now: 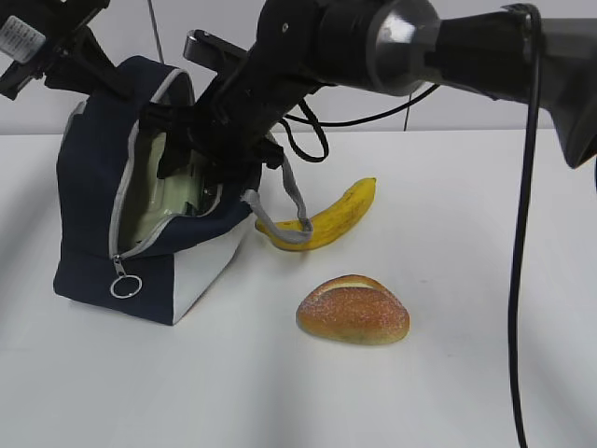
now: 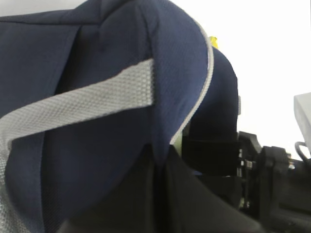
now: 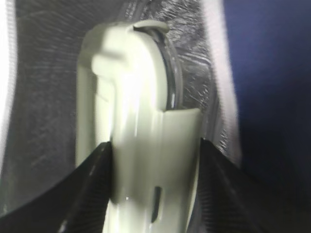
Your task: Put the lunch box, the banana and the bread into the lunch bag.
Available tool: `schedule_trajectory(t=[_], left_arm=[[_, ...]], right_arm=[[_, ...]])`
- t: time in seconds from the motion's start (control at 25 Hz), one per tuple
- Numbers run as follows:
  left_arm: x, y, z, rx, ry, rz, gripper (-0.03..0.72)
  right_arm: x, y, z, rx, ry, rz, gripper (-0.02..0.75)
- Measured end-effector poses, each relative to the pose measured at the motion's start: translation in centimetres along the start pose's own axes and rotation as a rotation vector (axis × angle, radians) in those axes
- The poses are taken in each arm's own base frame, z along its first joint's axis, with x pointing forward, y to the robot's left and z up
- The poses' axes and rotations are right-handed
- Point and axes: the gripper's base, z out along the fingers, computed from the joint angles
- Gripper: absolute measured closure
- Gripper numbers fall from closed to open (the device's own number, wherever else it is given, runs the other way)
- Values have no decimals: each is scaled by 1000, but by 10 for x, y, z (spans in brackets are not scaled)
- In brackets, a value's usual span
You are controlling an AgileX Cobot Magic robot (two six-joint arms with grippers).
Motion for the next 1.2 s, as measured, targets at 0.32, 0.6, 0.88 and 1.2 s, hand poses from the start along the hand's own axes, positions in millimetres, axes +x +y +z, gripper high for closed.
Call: schedule_trajectory(t=[0.32,0.6,0.88,1.2], left_arm=[[2,-7,5,1,14,23,691],[3,-7,6,-21,21,43,691],[3,-5,6,-42,25,52,691],[3,-5,6,-46,25,53,691]], right_arm=[[6,-7,30,-21,-6,53,358],[14,-15,55,-29,3,79,327],[1,-7,37,-39,56,-5,252],[-33,7,-34,61,132,-193,246]])
